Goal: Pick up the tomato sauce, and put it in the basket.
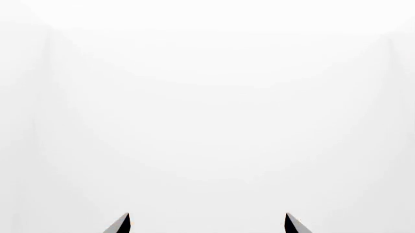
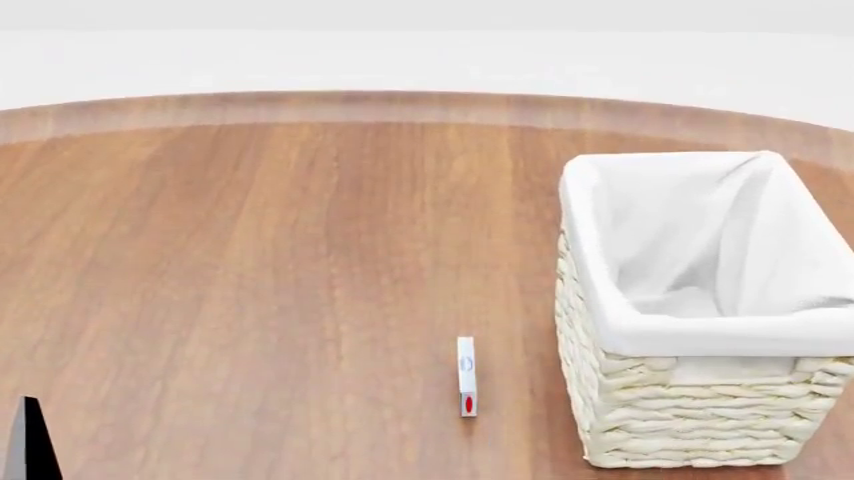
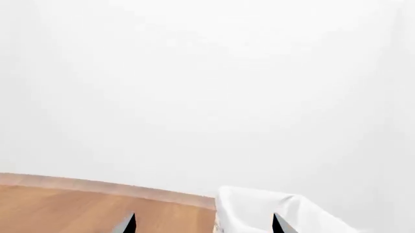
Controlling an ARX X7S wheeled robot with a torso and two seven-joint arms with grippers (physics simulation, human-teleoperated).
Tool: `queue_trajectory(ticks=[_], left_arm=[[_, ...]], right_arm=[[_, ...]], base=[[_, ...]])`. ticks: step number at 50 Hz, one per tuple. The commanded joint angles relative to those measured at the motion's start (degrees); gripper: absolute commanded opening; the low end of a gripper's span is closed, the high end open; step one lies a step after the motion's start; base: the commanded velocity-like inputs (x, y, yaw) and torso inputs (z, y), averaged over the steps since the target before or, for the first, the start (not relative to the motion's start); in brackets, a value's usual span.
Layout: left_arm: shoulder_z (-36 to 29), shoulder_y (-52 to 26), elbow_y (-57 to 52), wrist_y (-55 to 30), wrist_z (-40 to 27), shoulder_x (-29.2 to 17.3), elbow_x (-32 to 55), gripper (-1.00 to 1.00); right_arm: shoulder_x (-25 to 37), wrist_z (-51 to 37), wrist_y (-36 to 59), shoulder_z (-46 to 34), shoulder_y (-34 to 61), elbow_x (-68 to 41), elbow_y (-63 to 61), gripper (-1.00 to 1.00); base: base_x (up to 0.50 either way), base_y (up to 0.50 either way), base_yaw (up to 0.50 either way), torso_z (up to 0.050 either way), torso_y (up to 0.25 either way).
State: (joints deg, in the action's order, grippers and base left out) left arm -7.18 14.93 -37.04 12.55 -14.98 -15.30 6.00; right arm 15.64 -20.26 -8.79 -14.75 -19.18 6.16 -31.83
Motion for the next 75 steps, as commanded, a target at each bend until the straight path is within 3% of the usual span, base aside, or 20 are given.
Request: queue_trajectory(ticks=[1, 32, 75], left_arm=[[-0.25, -0.1, 0.44, 0.28, -0.19, -0.31, 0.56, 1.0], [-1.23, -0.19, 1.36, 0.74, -0.82, -0.87, 0.37, 1.0], [-1.69, -0.87, 2.3, 0.53, -1.82, -1.94, 1.23, 1.0]], right_arm=[[0.65, 1.24, 0.33, -0.23, -2.96, -7.33, 4.61, 1.0], [1.36, 1.92, -3.3, -0.28, -11.06, -16.4, 18.08, 1.0], [1.45, 1.04, -1.62, -1.39, -9.89, -19.33, 22.07, 1.0]], base=[[0.0, 0.0, 0.0, 0.0, 0.0], [0.0, 0.0, 0.0, 0.0, 0.0], [0.0, 0.0, 0.0, 0.0, 0.0]])
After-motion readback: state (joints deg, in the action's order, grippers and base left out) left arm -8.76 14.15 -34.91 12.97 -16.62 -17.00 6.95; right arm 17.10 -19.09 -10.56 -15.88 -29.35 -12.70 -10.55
